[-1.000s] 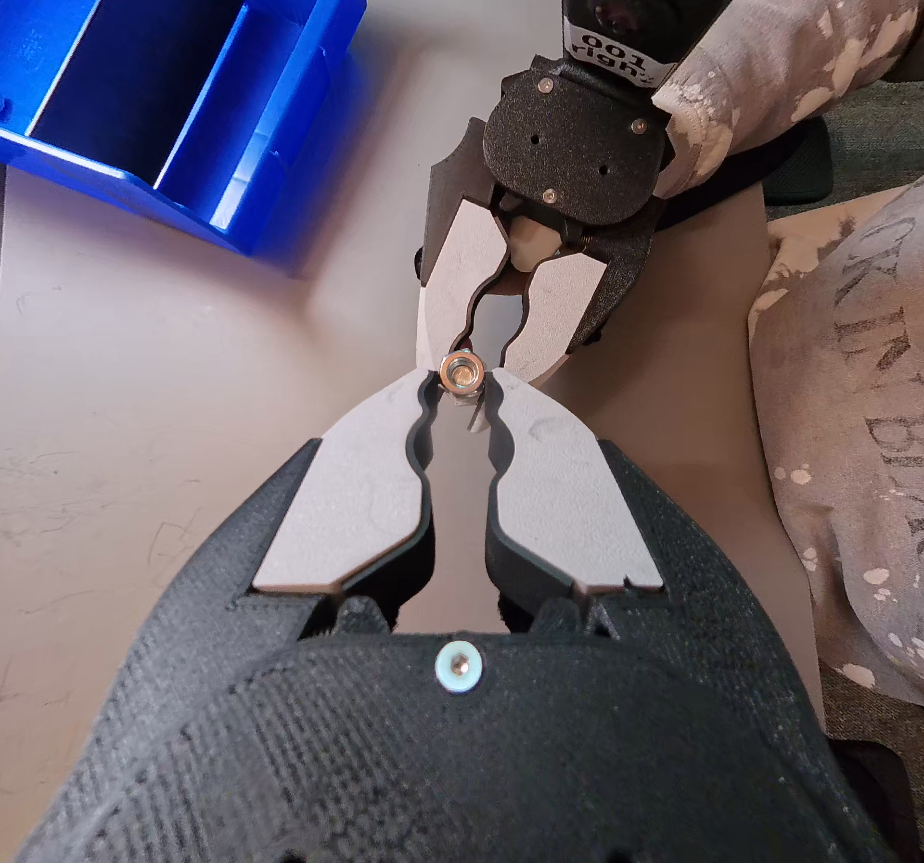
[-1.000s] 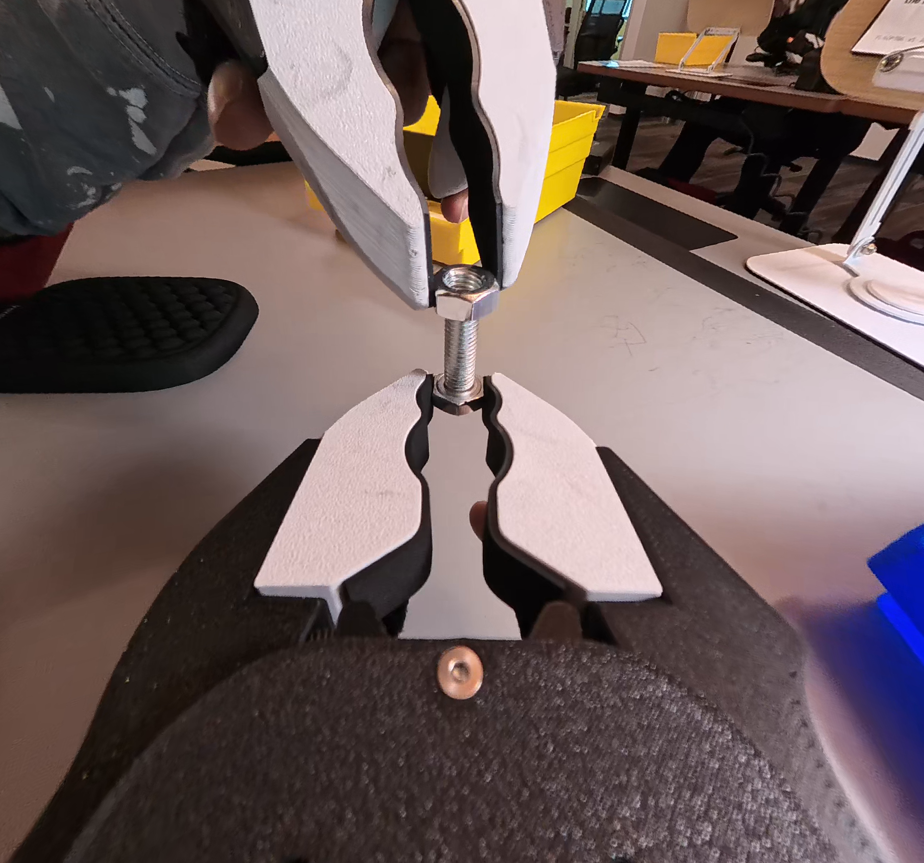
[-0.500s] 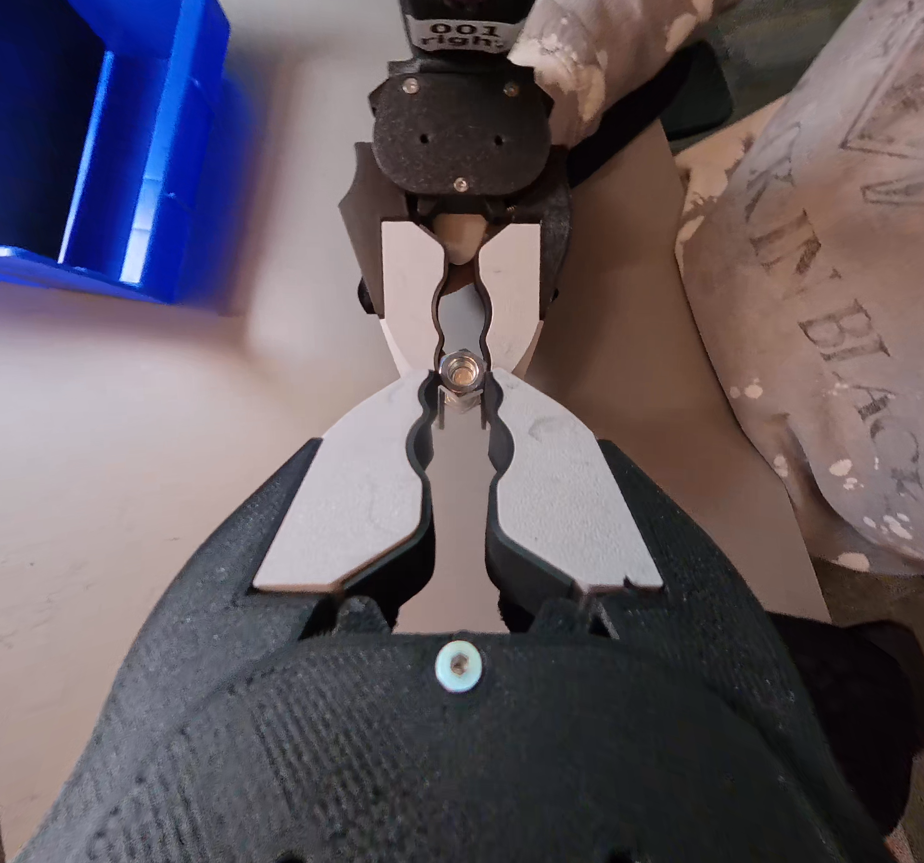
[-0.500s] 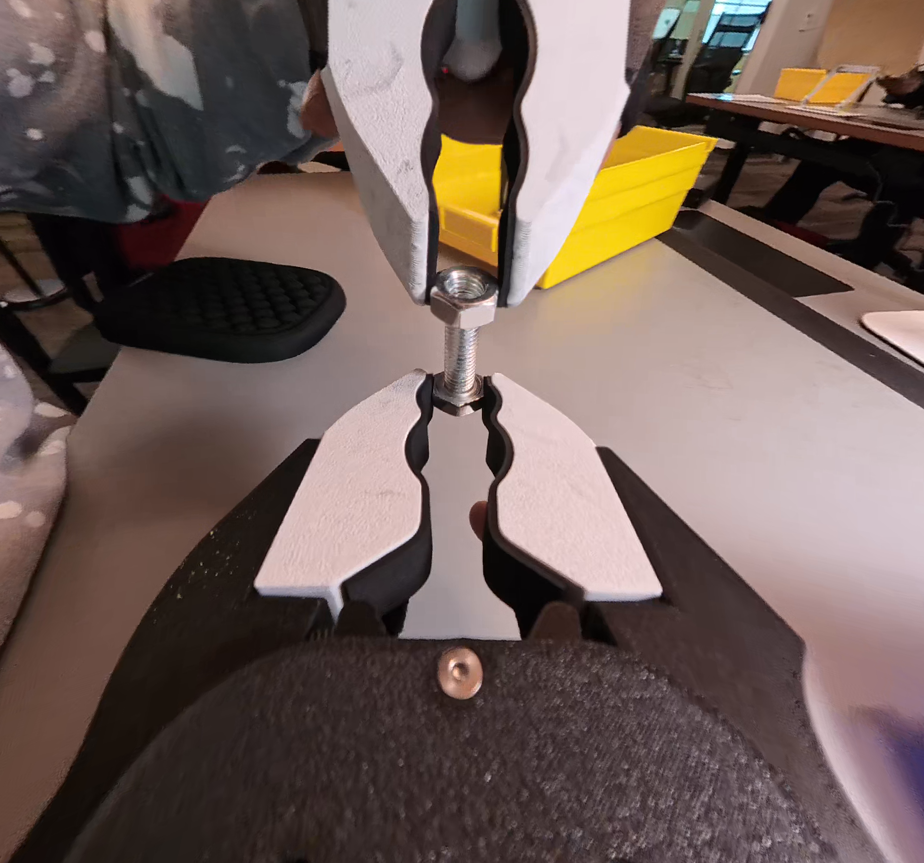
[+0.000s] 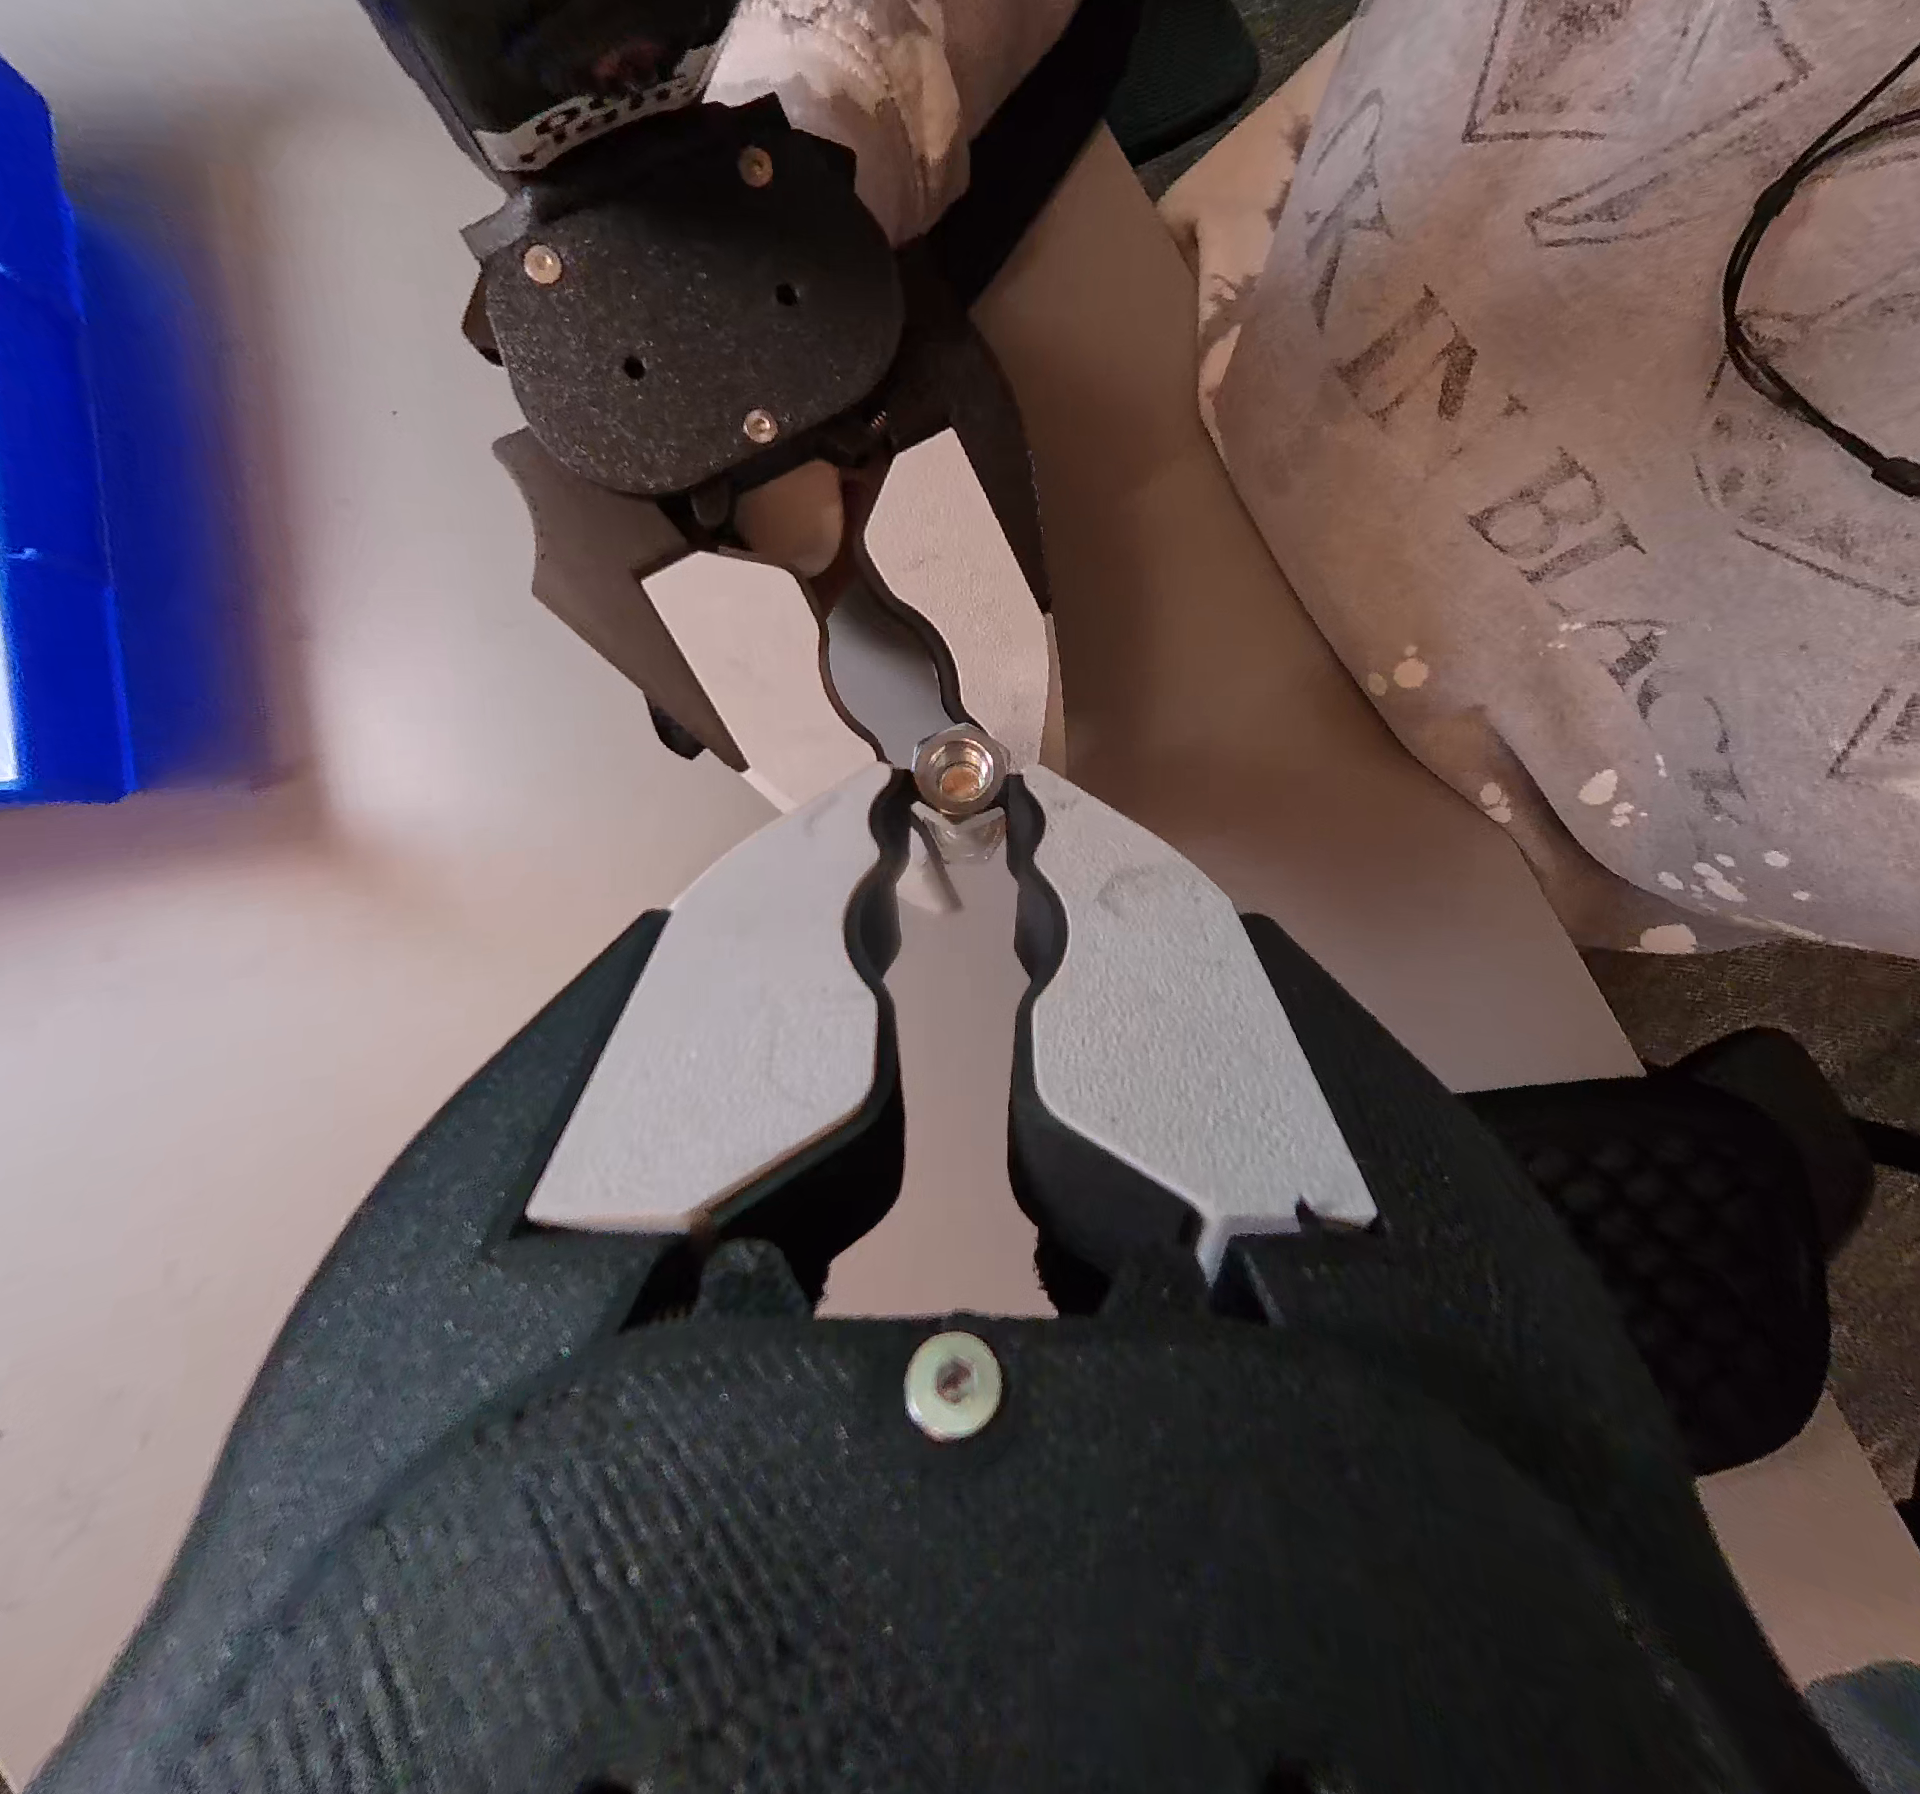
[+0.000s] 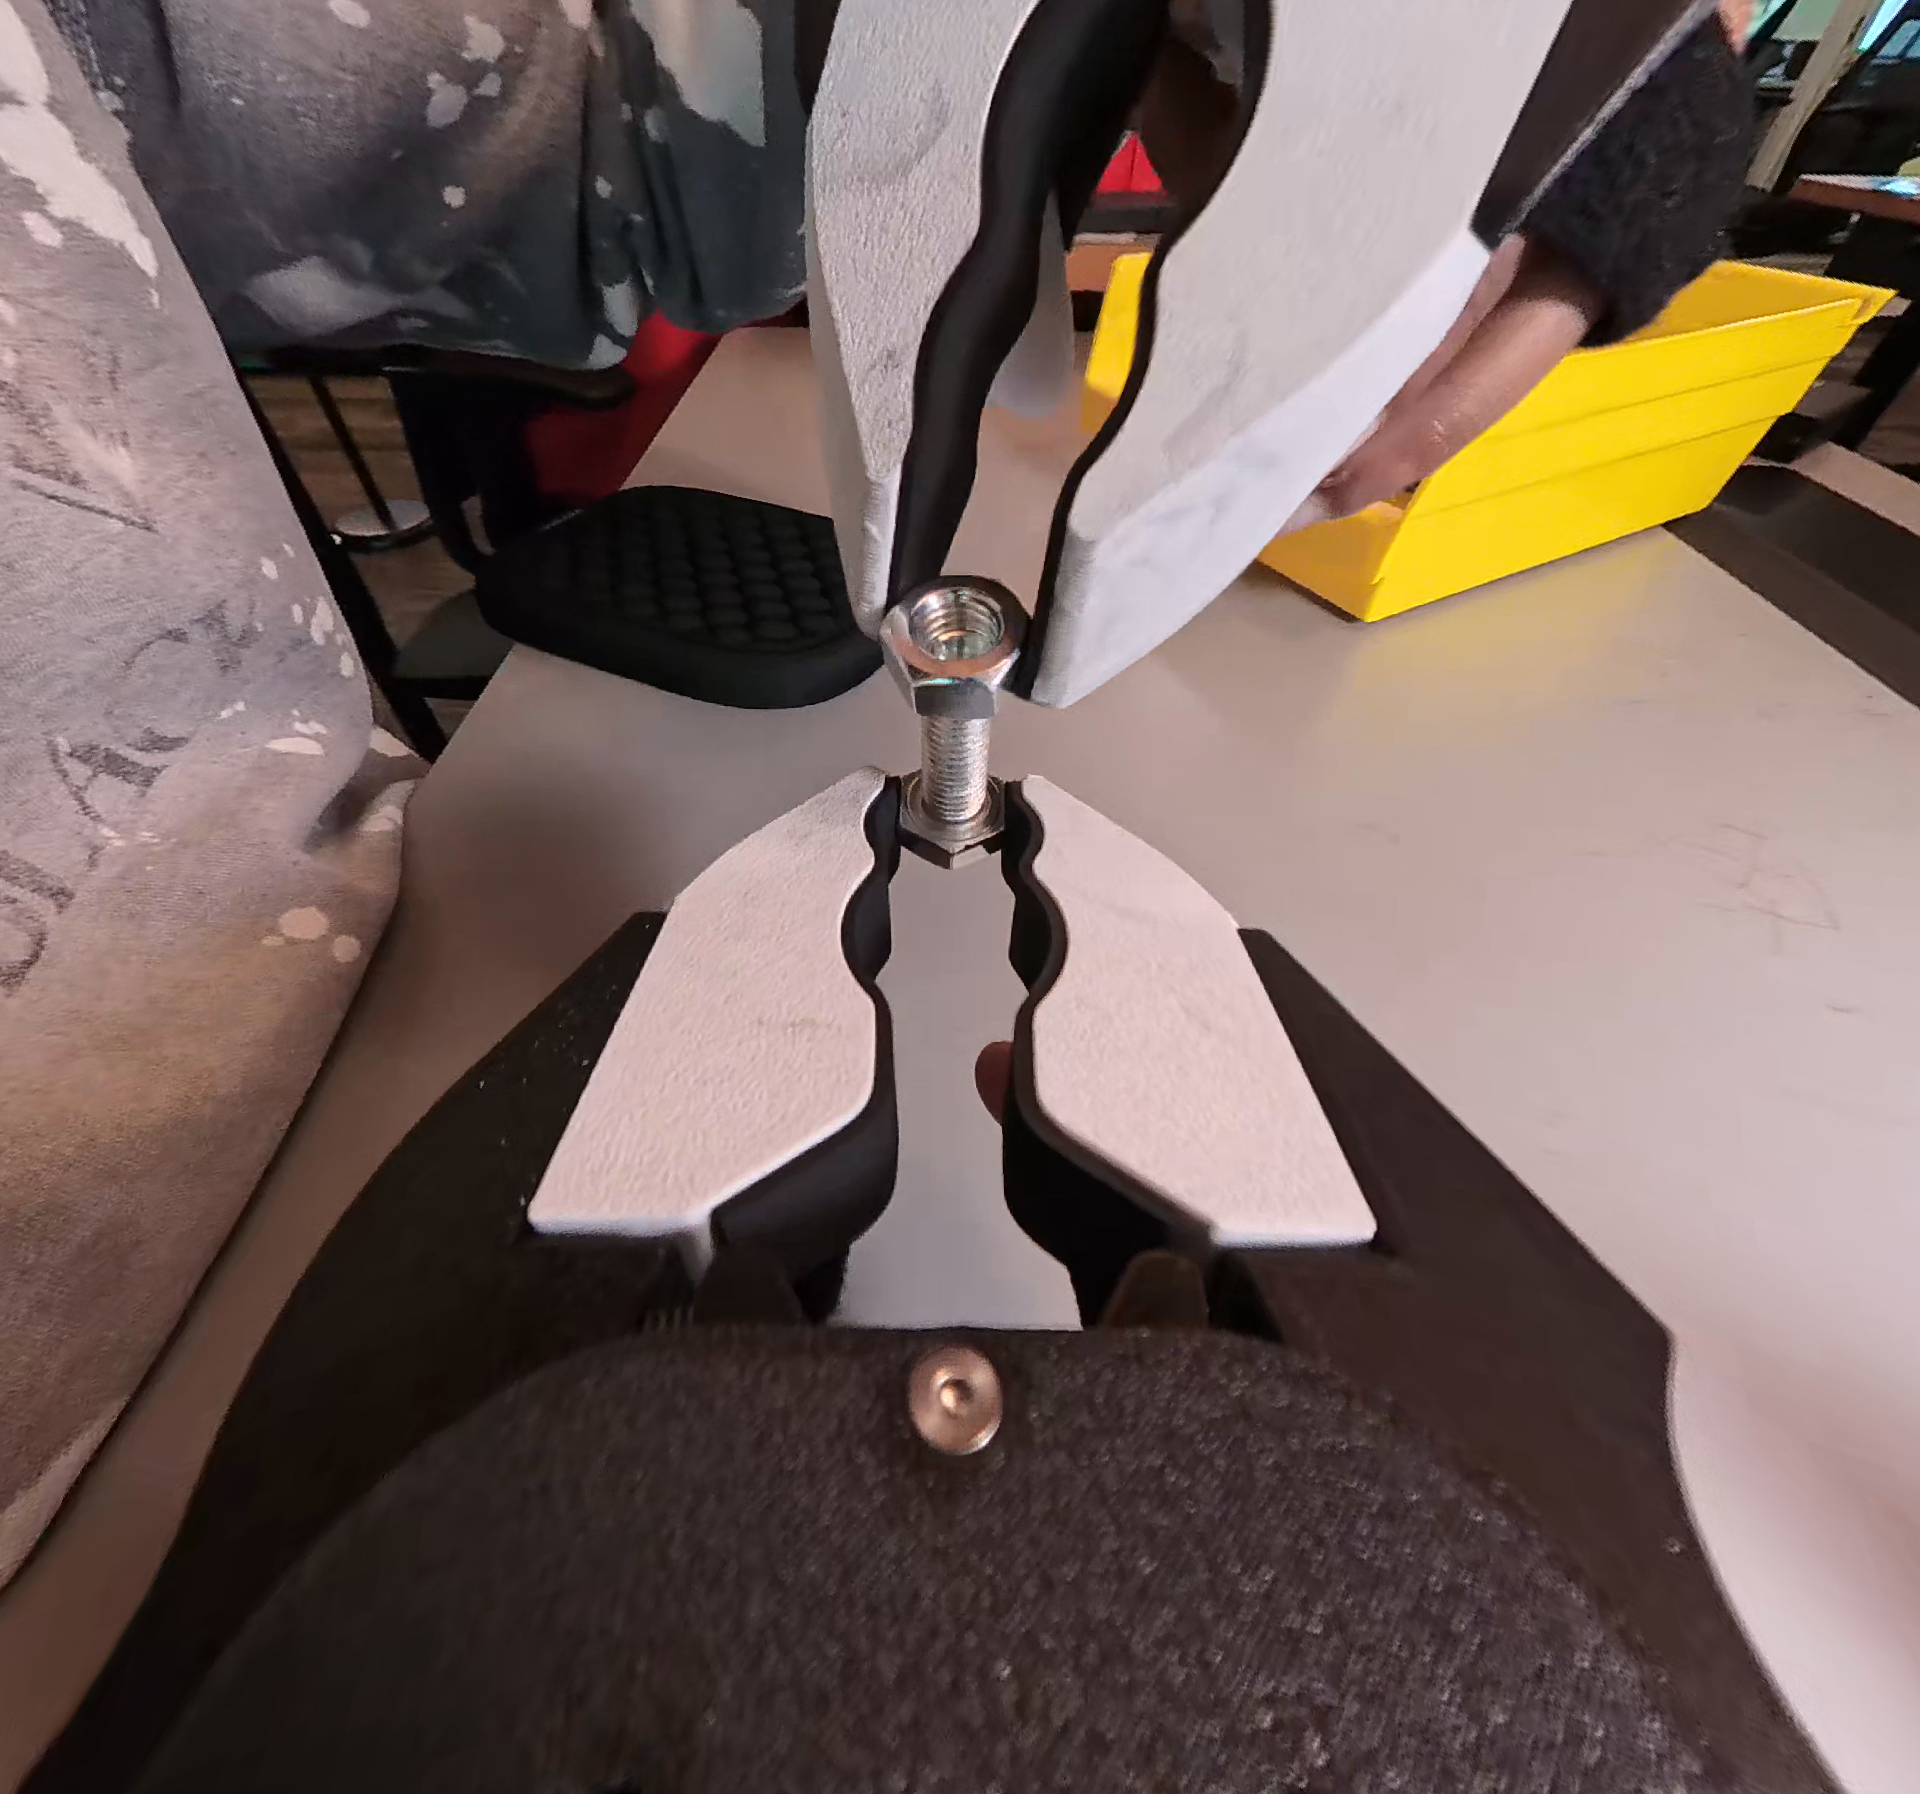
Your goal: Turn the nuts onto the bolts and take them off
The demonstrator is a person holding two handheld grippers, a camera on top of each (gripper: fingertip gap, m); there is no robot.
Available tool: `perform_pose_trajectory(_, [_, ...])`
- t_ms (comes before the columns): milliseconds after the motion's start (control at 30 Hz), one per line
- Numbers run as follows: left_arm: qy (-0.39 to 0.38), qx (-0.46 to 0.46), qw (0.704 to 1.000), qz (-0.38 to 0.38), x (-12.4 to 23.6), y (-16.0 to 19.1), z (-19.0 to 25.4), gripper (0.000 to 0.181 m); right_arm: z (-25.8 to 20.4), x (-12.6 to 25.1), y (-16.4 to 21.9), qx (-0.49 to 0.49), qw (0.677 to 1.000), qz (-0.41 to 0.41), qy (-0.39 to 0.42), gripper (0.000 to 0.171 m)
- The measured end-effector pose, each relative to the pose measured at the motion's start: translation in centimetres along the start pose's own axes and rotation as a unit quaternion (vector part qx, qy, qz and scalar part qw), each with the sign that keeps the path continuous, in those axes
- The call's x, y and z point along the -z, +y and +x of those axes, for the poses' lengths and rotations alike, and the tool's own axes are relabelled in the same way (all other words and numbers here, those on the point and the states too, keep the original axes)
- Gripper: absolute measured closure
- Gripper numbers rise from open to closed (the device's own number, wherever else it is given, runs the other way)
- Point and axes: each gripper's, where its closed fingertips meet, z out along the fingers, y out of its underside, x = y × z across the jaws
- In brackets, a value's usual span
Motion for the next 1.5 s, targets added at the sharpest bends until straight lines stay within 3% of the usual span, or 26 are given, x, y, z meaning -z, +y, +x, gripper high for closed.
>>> perform_pose_trajectory(300, [-0.008, 0.019, 0.999, 0.049, 0.3, 0.4, -0.5, 0.159, 0.6, 0.3, 0.1, -0.002, 1.000, -0.018, 0.019, 0.153])
perform_pose_trajectory(533, [-0.060, 0.051, 0.984, 0.161, 0.9, 0.8, -1.1, 0.156, 1.6, 0.3, 0.9, -0.010, 0.998, -0.048, 0.050, 0.153])
perform_pose_trajectory(700, [-0.219, 0.108, 0.926, 0.288, 2.8, 0.5, -3.8, 0.149, 3.6, 0.9, 0.9, -0.032, 0.991, -0.054, 0.114, 0.153])
perform_pose_trajectory(833, [-0.288, 0.145, 0.880, 0.349, 3.2, 0.6, -4.6, 0.148, 5.3, 1.6, 0.6, -0.049, 0.984, -0.052, 0.166, 0.153])
perform_pose_trajectory(1100, [-0.293, 0.148, 0.878, 0.348, 1.8, 1.0, -5.4, 0.151, 5.7, 1.8, 0.8, -0.053, 0.980, -0.058, 0.181, 0.153])
perform_pose_trajectory(1500, [-0.289, 0.159, 0.871, 0.365, 2.6, 1.8, -5.5, 0.157, 5.5, 2.0, 0.2, -0.041, 0.983, -0.037, 0.174, 0.153])
